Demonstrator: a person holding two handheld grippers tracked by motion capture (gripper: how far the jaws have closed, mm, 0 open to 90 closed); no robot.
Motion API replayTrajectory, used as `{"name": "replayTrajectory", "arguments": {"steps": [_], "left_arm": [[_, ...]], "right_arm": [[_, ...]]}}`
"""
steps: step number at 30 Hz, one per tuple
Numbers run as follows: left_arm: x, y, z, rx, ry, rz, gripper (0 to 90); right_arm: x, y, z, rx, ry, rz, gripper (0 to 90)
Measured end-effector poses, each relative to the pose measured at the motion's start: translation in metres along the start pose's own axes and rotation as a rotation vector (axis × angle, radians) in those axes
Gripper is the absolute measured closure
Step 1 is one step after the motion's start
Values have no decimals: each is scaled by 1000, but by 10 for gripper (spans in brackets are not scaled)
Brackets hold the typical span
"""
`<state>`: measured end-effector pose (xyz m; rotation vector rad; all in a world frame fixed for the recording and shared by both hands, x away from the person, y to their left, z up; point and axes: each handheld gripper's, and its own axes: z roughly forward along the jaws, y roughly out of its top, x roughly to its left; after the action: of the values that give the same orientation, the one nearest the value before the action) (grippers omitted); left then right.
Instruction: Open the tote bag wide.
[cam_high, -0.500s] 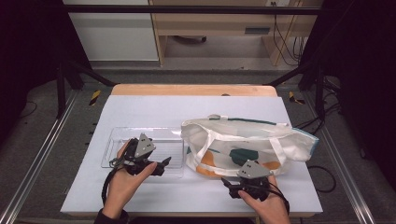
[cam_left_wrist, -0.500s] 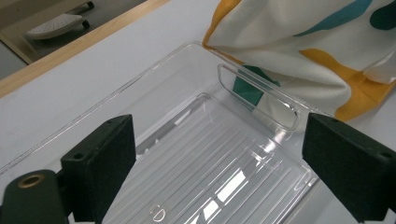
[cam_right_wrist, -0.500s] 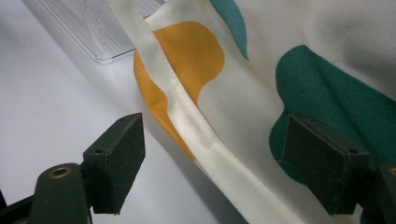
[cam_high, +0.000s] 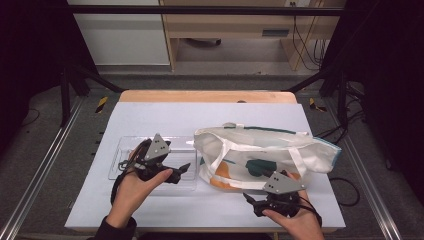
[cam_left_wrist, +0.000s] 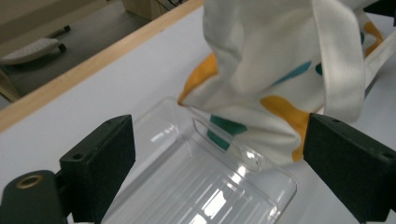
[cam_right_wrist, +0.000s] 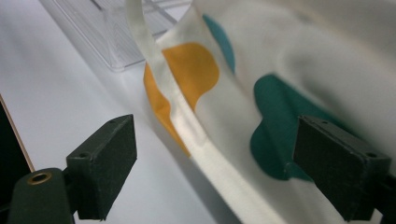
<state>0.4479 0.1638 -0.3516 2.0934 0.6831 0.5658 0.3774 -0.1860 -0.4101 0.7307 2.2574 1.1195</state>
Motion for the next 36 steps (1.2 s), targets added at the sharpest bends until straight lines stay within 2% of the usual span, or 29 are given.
{"name": "replayTrajectory", "arguments": {"steps": [2,5,7,8,9,10,11,13,14,15,17,21,24,26,27,29,36], "left_arm": [[4,12,-1,-7,-2,3,89],[7,33,-3,2,13,46,89],[8,39,-3,2,11,58,90],[10,50,-3,-2,8,59,92],[10,50,-3,-2,8,59,94],[9,61,-5,-14,-1,60,102],[8,66,-6,-26,-17,55,104],[5,78,-9,-45,-34,74,109],[5,78,-9,-45,-34,74,115],[4,90,-9,-45,-30,98,121],[5,99,-5,-47,-43,98,134],[7,109,5,-45,-72,103,201],[7,119,24,-15,-94,116,236],[6,121,28,-8,-101,122,255],[2,125,35,-8,-125,118,264],[-1,127,39,-7,-139,122,273],[-18,141,70,63,-160,195,283]], "right_arm": [[-4,9,-9,-17,-2,-25,129],[-14,22,-22,-37,-26,-59,131],[-18,26,-27,-47,-35,-62,136],[-27,34,-34,-63,-42,-61,156],[-27,34,-34,-63,-42,-61,156],[-33,41,-42,-73,-46,-72,207],[-37,44,-44,-76,-45,-81,220],[-44,50,-49,-78,-66,-88,249],[-48,52,-50,-84,-70,-90,279],[-51,54,-52,-93,-71,-89,298],[-57,58,-52,-114,-63,-72,334],[-64,64,-48,-130,-57,-70,369],[-71,69,-33,-96,-42,-70,371],[-72,69,-29,-91,-36,-65,362],[-71,70,-21,-77,-25,-59,320],[-70,70,-17,-67,-20,-59,306],[-66,63,9,-14,-7,-41,317]]}}
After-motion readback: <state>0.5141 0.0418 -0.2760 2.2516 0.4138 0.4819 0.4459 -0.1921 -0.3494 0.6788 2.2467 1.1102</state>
